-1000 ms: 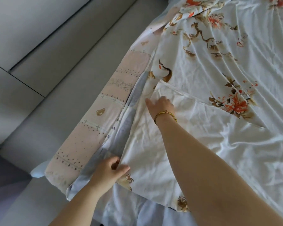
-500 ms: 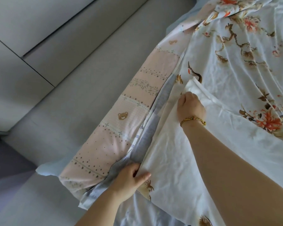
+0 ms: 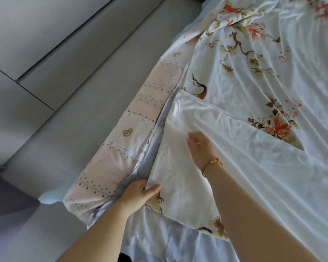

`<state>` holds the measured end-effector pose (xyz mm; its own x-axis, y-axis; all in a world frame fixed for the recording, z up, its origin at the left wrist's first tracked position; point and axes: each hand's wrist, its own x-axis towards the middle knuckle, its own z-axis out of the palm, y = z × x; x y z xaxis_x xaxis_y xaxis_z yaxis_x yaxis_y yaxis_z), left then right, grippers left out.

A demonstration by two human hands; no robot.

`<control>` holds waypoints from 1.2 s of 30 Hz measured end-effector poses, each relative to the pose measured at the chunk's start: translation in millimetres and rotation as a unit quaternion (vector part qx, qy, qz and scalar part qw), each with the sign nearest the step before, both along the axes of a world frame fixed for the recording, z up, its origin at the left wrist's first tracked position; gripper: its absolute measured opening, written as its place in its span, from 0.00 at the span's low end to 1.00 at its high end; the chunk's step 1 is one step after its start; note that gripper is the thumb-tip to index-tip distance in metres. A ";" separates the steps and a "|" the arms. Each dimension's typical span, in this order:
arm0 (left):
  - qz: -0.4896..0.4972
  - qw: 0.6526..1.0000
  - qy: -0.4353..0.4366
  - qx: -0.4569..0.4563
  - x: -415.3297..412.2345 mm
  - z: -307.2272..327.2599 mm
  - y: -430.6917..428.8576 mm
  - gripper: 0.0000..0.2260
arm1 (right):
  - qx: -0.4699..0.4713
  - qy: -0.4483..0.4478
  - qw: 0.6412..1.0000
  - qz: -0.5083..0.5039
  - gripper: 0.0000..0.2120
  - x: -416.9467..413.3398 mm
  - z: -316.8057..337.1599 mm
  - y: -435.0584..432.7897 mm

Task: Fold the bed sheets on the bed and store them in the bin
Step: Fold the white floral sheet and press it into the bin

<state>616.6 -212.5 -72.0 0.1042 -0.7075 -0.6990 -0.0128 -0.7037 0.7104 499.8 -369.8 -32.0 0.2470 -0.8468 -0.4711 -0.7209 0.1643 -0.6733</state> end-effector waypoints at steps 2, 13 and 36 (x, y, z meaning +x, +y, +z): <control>-0.026 0.999 -0.032 0.017 -3.9 10.2 0.5 0.06 | 0.013 -0.047 0.993 -0.108 0.07 -54.6 12.6 44.9; 0.193 0.975 -0.013 0.107 -41.8 70.6 45.8 0.15 | 0.262 -0.231 0.733 -0.583 0.13 -233.7 36.0 181.9; 0.436 0.889 0.119 0.070 -59.6 75.7 34.4 0.22 | 0.201 -0.276 0.685 -0.644 0.10 -278.1 34.6 184.5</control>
<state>557.0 -178.1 3.6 0.4081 -0.3341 -0.8496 0.7195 -0.4551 0.5246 221.7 -185.3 2.6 -0.3475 -0.3598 -0.8659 0.5425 0.6761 -0.4986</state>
